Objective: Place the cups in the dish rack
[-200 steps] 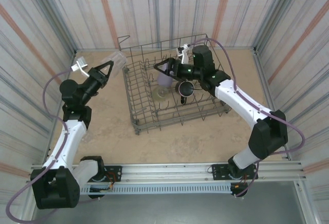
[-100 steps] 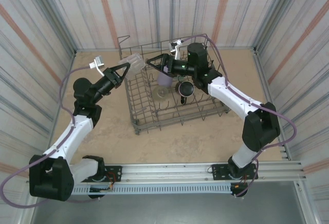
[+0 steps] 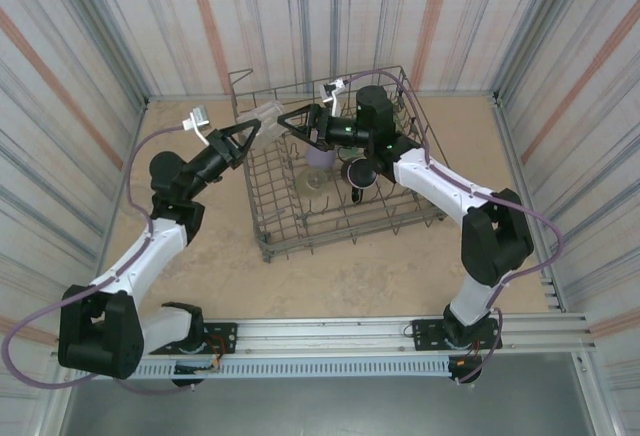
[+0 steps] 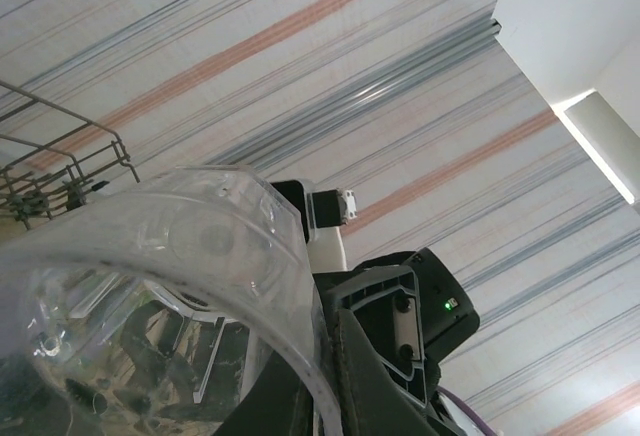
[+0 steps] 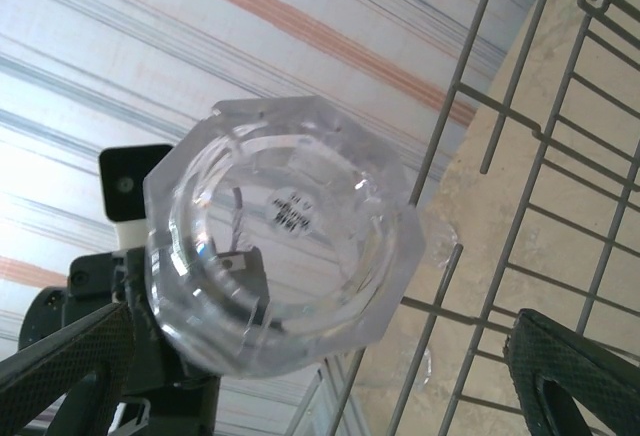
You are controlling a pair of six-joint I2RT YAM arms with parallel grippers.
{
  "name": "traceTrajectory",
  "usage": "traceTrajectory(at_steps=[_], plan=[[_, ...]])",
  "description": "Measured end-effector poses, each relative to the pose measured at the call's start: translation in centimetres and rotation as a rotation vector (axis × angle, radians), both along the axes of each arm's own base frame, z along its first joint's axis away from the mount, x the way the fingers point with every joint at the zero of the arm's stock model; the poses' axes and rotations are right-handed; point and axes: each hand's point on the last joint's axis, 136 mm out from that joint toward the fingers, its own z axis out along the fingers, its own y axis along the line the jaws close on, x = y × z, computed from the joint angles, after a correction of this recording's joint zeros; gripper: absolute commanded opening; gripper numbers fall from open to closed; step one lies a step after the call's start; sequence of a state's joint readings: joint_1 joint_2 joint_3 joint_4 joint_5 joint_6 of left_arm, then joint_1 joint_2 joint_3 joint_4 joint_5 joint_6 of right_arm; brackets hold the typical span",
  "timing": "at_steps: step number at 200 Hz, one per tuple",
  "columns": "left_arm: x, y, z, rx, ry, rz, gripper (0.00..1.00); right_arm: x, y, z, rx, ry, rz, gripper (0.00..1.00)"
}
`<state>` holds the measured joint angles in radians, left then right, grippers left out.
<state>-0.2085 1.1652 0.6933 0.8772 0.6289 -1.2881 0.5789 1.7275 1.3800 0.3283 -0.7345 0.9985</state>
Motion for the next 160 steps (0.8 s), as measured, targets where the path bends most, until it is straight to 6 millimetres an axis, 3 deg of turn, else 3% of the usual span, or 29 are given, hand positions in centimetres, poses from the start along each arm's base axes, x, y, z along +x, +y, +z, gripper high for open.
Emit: traceTrajectory(at_steps=[80,108,133,160], plan=[[-0.1,-1.5,-0.7,-0.009,0.026,-0.045,0.00,1.0,1.1,1.1,0.092,-0.010,0.004,0.99],[-0.1,-1.8,-0.9,-0.012,0.036,-0.053,0.00,1.1,1.2,1.6,0.119,-0.018,0.005,0.86],[-0.2,-1.6,-0.3,-0.029,0.019,-0.053,0.00,1.3,1.1,1.9,0.131,-0.020,0.000,0.61],[-0.2,-1.4,0.3,-0.064,0.024,-0.047,0.00,1.4,0.8,2.7,0.157,-0.042,-0.004,0.57]])
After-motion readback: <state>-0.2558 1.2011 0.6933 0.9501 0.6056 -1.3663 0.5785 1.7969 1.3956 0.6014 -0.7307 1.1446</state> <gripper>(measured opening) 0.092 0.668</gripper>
